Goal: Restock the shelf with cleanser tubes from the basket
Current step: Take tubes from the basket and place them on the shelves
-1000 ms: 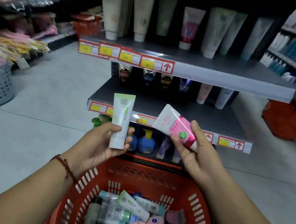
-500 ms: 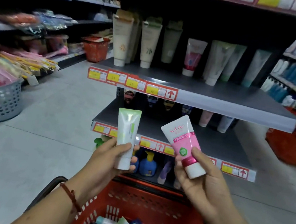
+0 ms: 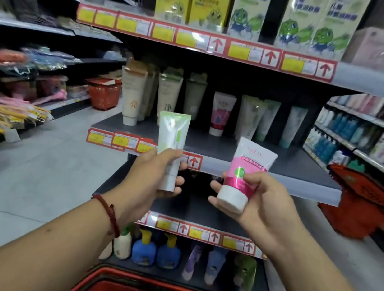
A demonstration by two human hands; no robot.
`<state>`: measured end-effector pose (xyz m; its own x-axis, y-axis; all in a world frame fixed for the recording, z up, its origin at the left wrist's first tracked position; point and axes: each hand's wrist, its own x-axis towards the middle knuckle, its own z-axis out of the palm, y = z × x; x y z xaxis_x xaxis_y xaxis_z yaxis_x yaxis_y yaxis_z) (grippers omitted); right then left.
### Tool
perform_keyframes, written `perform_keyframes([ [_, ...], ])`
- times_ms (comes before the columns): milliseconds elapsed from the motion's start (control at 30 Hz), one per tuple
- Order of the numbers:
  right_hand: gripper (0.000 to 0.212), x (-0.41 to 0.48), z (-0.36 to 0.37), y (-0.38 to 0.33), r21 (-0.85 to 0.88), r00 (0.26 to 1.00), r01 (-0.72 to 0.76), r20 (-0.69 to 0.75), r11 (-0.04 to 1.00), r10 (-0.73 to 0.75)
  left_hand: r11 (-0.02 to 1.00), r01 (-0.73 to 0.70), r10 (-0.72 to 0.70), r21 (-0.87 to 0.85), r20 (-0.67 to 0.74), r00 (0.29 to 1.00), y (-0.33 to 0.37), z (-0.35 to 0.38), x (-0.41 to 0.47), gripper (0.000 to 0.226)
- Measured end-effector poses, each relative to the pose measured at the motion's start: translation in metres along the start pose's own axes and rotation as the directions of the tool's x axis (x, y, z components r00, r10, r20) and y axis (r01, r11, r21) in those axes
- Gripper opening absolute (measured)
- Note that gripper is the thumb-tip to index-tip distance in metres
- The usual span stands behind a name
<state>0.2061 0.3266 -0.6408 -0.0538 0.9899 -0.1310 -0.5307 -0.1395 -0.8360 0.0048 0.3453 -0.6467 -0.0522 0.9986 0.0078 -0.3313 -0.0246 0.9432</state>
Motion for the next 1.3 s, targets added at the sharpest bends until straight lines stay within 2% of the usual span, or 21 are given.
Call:
perform_keyframes([
  [133, 0.035, 0.02, 0.01, -0.012, -0.178, 0.995, 0.08, -0.051, 0.981, -0.09, 0.999, -0.019, 0.017, 0.051, 0.035, 0.999, 0.003, 0.004, 0.014, 0.028],
  [233, 0.03, 0.042, 0.022, -0.02, -0.355, 0.98, 0.15, -0.07, 0.923, -0.186, 0.992, -0.051, 0.047, 0.114, 0.038, 0.998, 0.002, 0.006, 0.025, 0.03],
  [333, 0.033, 0.078, 0.033, -0.026, -0.545, 0.932, 0.241, -0.101, 0.803, -0.349, 0.983, -0.085, 0.082, 0.164, 0.022, 0.996, 0.0, 0.01, 0.037, 0.024],
  [400, 0.035, 0.109, 0.038, -0.029, -0.666, 0.887, 0.304, -0.062, 0.681, -0.457, 0.978, -0.101, 0.099, 0.18, 0.022, 0.995, 0.002, 0.011, 0.047, 0.021],
  [567, 0.042, 0.183, 0.048, -0.036, -0.852, 0.853, 0.277, 0.005, 0.444, -0.521, 0.981, -0.117, 0.115, 0.154, 0.023, 0.993, 0.014, 0.007, 0.077, 0.018],
  [733, 0.059, 0.233, 0.044, -0.037, -0.903, 0.855, 0.234, 0.015, 0.36, -0.518, 0.976, -0.139, 0.14, 0.165, 0.008, 0.99, 0.026, 0.0, 0.108, 0.021],
  [833, 0.051, 0.253, 0.039, -0.037, -0.926, 0.846, 0.205, 0.006, 0.316, -0.533, 0.974, -0.148, 0.148, 0.169, 0.01, 0.989, 0.03, -0.001, 0.124, 0.022],
  [1000, 0.022, 0.276, 0.031, -0.028, -0.922, 0.848, 0.255, 0.07, 0.29, -0.525, 0.976, -0.129, 0.125, 0.177, 0.03, 0.992, 0.026, -0.001, 0.134, 0.02],
  [1200, 0.025, 0.278, 0.032, -0.029, -0.916, 0.868, 0.248, 0.064, 0.316, -0.493, 0.976, -0.106, 0.103, 0.192, 0.026, 0.994, 0.017, -0.001, 0.134, 0.019],
  [1300, 0.023, 0.269, 0.034, -0.034, -0.939, 0.928, 0.192, 0.078, 0.286, -0.364, 0.984, -0.095, 0.093, 0.153, 0.021, 0.995, 0.019, 0.003, 0.13, 0.021],
])
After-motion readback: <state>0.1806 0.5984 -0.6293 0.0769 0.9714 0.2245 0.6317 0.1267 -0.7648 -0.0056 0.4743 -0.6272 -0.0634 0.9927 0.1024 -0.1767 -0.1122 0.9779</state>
